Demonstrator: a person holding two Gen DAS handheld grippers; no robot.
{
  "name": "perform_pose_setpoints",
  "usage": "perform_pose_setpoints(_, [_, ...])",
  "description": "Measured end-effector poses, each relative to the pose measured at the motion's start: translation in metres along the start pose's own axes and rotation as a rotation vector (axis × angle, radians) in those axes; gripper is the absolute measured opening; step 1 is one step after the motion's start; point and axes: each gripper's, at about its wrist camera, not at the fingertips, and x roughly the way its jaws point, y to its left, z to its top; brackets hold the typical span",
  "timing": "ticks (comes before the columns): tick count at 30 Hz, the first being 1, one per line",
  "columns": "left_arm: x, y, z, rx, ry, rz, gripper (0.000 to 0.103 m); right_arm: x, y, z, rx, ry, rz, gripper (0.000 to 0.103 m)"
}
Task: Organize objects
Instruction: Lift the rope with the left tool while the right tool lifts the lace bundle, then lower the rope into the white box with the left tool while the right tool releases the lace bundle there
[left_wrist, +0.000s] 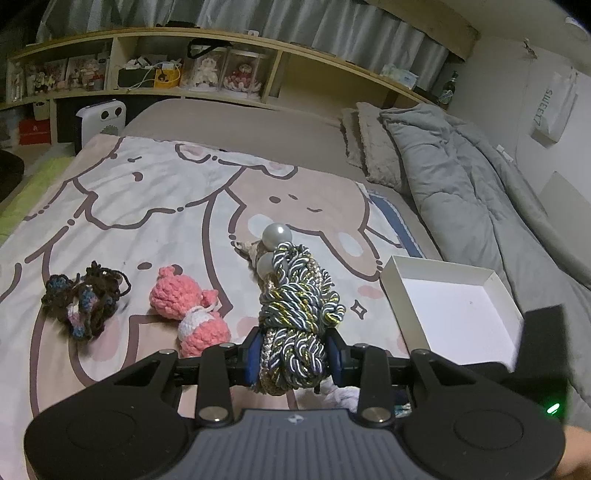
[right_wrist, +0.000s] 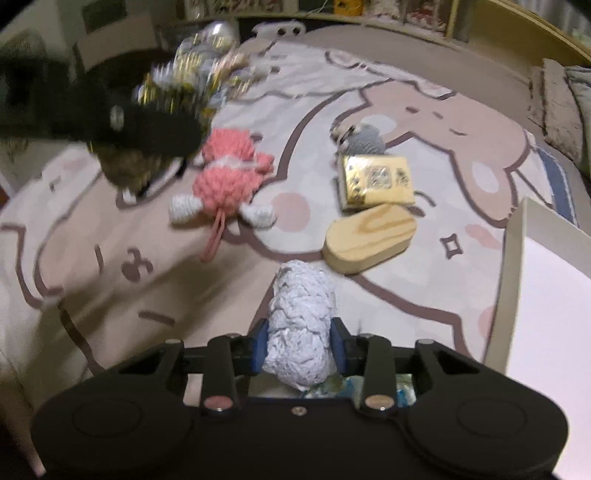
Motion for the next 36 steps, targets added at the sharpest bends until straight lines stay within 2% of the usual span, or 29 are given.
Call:
perform_pose_setpoints(9, [0.013, -0.032, 0.013, 0.064, 0.005, 0.011, 0.037, -0.059, -0.046, 0.018, 0.141, -0.129, 0.035, 0.036])
perform_pose_setpoints(18, [0.053, -0.085, 0.028, 0.143, 0.024, -0.022, 0.037, -0.089, -0.123, 0.021, 0.228, -0.183, -0.058, 0.036])
perform_pose_setpoints(28, [0.120, -0.146, 0.035, 0.159, 0.060, -0.102, 0.037, -0.086, -0.213, 0.011, 0.339, -0.196, -0.150, 0.037])
perform_pose_setpoints(36, [0.181, -0.181, 0.035, 0.149, 0.112, -0.132, 0.037, -0.059, -0.265, 0.003, 0.411, -0.176, -0.180, 0.037])
